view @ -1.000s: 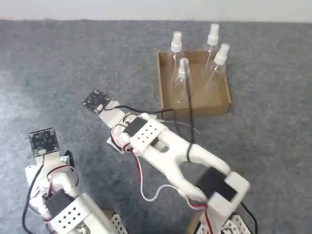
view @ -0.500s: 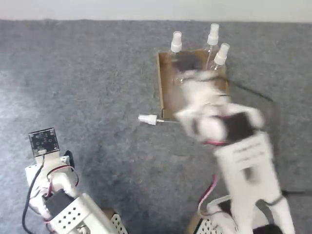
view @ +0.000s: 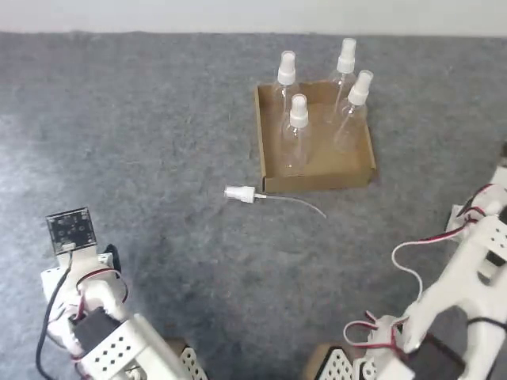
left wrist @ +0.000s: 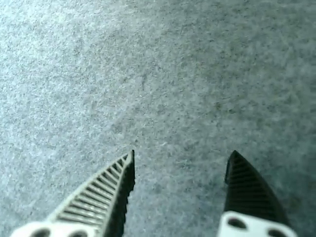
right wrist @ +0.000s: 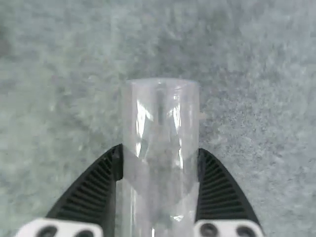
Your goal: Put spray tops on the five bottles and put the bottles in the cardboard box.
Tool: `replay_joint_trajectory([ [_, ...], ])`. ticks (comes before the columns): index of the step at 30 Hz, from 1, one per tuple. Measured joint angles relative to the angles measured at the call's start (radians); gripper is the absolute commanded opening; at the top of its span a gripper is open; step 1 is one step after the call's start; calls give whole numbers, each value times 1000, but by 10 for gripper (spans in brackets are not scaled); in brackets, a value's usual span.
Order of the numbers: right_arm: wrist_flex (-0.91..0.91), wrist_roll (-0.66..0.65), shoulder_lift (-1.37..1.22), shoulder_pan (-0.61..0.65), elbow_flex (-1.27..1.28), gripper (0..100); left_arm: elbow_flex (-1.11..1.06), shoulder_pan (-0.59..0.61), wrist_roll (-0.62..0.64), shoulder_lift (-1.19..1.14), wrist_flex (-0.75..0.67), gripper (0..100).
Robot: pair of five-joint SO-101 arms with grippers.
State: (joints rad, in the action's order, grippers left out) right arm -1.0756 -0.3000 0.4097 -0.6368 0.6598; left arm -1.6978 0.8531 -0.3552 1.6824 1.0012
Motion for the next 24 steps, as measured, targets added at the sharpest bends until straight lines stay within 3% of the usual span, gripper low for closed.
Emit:
replay_joint_trajectory([
  [7, 146, 123, -138, -23, 44, 117, 0, 0, 0, 0, 0, 270],
  [11, 195, 130, -199, -23, 44, 262, 0, 0, 0, 0, 0, 270],
  [15, 190, 69, -203, -23, 44, 352, 0, 0, 0, 0, 0, 270],
  [24, 175, -43, -203, -23, 44, 351, 0, 0, 0, 0, 0, 269],
])
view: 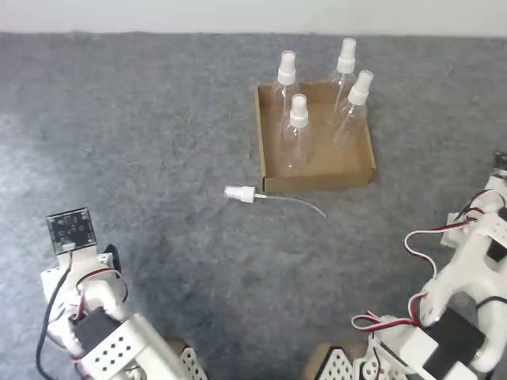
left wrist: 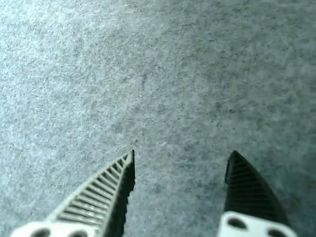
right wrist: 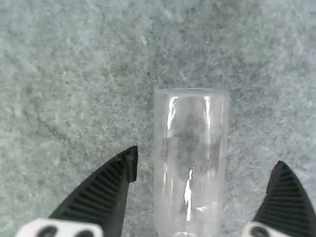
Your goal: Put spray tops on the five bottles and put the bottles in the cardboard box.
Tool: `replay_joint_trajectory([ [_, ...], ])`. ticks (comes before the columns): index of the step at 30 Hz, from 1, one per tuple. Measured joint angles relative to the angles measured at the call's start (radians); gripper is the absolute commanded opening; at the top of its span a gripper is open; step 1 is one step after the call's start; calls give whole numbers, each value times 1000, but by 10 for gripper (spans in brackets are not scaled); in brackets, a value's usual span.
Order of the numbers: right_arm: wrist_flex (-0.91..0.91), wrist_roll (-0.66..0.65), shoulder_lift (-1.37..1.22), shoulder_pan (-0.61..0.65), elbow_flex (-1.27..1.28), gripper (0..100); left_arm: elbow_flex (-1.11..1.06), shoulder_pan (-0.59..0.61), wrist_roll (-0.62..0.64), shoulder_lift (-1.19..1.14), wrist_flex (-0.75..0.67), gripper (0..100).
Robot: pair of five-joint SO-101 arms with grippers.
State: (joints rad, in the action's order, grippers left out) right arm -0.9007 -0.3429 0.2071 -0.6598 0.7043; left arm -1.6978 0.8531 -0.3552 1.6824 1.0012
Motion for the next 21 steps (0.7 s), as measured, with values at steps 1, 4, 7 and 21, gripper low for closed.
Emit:
replay_joint_trajectory([
  [1, -2, -26, 0, 0, 0, 351, 0, 0, 0, 0, 0, 269],
  [4, -40, -138, 0, 5, 0, 351, 0, 0, 0, 0, 0, 269],
  [7, -127, -315, 14, 31, 0, 351, 0, 0, 0, 0, 0, 269],
  [21, -302, -1177, 322, -11, 11, 351, 0, 0, 0, 0, 0, 269],
])
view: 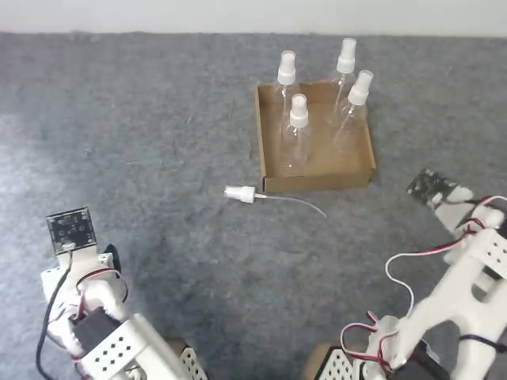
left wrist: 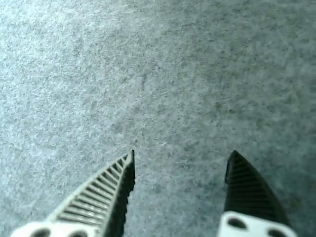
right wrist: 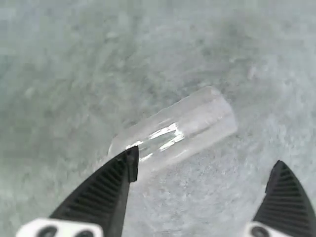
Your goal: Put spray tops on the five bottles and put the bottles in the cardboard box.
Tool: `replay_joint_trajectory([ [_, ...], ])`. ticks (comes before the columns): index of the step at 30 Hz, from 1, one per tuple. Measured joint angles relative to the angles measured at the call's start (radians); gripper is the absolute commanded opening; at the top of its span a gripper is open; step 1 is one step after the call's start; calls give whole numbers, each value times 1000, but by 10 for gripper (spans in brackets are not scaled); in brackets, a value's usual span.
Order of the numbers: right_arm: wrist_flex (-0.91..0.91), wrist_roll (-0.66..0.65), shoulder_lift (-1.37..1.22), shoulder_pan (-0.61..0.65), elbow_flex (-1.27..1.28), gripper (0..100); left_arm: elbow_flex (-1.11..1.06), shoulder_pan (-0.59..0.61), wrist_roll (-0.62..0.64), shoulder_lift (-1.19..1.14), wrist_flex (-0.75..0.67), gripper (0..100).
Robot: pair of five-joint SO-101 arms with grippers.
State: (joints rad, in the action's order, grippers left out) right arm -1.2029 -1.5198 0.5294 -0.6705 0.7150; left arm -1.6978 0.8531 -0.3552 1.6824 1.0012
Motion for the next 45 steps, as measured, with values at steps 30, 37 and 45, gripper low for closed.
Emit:
replay_joint_trajectory([
  [30, 43, -893, -106, -172, 0, 352, 0, 0, 0, 0, 0, 269],
  [37, 84, -910, -175, -173, 0, 351, 0, 0, 0, 0, 0, 269],
  [45, 84, -942, -184, -173, 0, 353, 0, 0, 0, 0, 0, 269],
])
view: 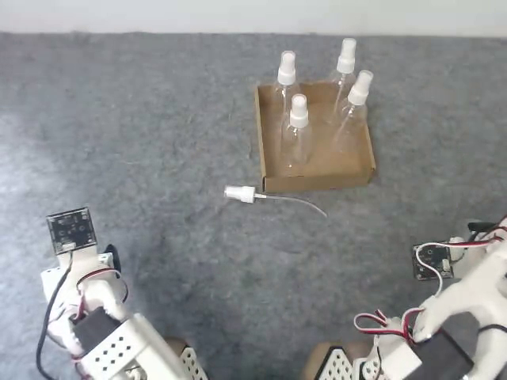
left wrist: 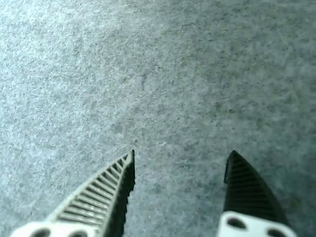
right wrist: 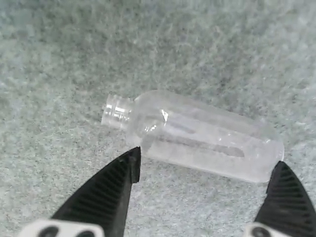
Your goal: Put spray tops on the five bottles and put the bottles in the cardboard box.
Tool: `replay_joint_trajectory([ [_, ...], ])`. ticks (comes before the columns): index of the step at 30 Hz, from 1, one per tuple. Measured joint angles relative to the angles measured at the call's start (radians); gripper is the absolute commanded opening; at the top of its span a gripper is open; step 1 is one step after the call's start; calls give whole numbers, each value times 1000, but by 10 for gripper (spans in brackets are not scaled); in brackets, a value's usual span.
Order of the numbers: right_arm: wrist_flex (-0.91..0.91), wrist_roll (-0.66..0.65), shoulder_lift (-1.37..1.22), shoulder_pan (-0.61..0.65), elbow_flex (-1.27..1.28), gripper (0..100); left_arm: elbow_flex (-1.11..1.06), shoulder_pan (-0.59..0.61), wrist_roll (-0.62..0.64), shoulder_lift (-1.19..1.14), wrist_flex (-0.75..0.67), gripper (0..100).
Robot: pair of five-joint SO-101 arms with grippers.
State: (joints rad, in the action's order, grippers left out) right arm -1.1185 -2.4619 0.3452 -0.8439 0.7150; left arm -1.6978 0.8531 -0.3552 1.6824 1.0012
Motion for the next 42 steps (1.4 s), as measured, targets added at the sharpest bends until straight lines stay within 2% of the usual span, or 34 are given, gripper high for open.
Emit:
replay_joint_trajectory([
  [23, 57, 0, 2, 32, 34, 351, 0, 0, 0, 0, 0, 269],
  [35, 57, 0, 0, -63, -11, 350, 0, 0, 0, 0, 0, 269],
  [42, 57, -25, 0, -69, -14, 350, 0, 0, 0, 0, 0, 269],
])
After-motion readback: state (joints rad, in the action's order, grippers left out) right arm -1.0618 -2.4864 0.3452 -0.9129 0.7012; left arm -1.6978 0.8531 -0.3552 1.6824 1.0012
